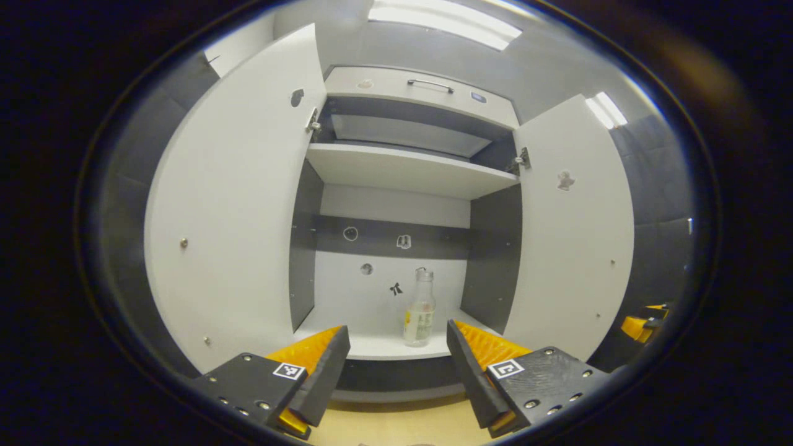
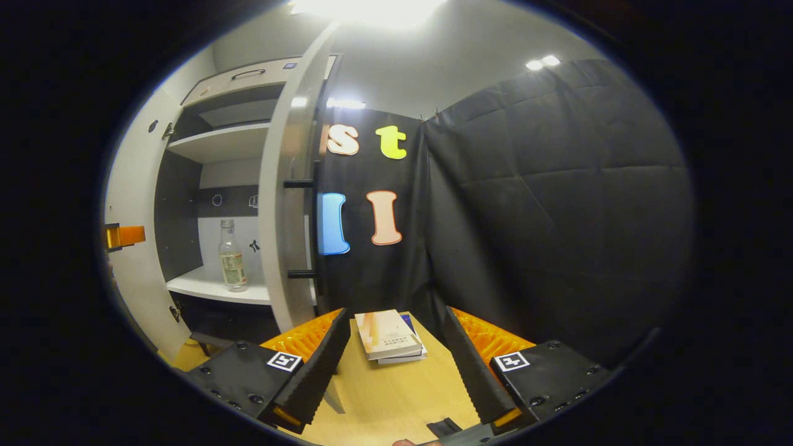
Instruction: Grasp the bottle in the cabinet with the left hand and place it on the coaster, then close the right door with the right hand and the left door with the left hand.
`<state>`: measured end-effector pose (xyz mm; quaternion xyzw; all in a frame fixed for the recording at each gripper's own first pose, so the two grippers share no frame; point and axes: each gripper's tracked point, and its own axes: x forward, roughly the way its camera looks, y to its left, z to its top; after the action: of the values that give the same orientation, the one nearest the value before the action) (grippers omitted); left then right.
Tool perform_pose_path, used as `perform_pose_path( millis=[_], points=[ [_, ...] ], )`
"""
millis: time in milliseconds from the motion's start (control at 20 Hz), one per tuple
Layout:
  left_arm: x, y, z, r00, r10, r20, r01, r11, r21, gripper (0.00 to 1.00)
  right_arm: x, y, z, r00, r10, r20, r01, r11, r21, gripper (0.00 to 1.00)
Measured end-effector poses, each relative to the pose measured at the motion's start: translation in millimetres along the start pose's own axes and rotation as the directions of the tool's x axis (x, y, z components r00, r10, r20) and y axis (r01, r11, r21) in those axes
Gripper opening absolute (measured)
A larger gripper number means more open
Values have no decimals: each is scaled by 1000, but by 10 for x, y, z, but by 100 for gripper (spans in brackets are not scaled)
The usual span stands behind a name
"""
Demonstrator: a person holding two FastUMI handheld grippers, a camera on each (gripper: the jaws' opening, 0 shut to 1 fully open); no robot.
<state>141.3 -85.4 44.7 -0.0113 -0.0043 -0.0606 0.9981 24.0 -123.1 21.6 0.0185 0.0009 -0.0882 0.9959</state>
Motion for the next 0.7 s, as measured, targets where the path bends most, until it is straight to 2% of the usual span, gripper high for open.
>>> perform_pose_path(
  millis=[200, 350, 700],
  points=[
    [534, -84, 43, 1000, -7, -13, 6, 1000, -28, 91, 242, -210, 32, 1000, -28, 6, 28, 999, 23, 97],
    [866, -263, 68, 998, -55, -17, 54, 996, -76, 92, 412, -355, 71, 999, -50, 12, 49, 998, 32, 97],
    [1547, -491, 117, 997, -78, -9, 78, 997, -12, 90, 681, -616, -19, 993, -120, 6, 119, 990, 79, 97]
  ],
)
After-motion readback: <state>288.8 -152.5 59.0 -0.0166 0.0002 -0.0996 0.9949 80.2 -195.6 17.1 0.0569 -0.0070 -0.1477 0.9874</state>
